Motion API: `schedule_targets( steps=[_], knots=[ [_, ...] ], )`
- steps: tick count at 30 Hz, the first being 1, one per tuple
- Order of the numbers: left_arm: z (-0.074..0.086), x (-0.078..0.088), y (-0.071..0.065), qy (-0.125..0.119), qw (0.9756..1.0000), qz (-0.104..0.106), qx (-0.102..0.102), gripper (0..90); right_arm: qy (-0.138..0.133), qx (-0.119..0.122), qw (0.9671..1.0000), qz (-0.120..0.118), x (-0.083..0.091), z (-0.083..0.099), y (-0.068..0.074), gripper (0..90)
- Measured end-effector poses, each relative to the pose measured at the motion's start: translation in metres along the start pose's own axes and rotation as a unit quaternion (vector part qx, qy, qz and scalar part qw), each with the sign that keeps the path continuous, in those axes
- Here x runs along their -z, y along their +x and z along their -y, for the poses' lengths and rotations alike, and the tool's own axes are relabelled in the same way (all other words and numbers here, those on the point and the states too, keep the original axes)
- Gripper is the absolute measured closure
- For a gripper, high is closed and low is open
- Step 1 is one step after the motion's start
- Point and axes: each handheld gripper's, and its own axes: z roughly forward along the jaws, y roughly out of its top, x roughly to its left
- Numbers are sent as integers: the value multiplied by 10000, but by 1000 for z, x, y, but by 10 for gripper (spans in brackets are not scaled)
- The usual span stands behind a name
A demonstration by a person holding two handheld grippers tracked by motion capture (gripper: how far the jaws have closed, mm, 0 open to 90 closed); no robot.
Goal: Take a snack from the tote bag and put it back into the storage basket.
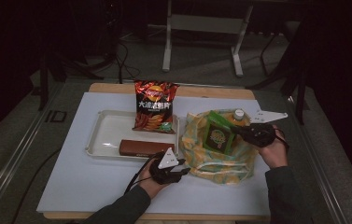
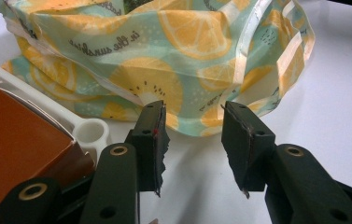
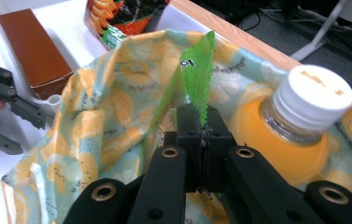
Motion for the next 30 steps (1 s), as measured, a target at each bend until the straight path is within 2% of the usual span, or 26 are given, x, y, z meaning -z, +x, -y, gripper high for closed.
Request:
schedule_targets(
  steps=[18,30],
  knots=[
    [0,0,0,15,10000,-15,17,592,-90,293,9995,-29,10,-12,4,896],
    [0,-1,0,17,10000,-11,31,593,-124,503,9985,-170,20,-22,5,898]
  ],
)
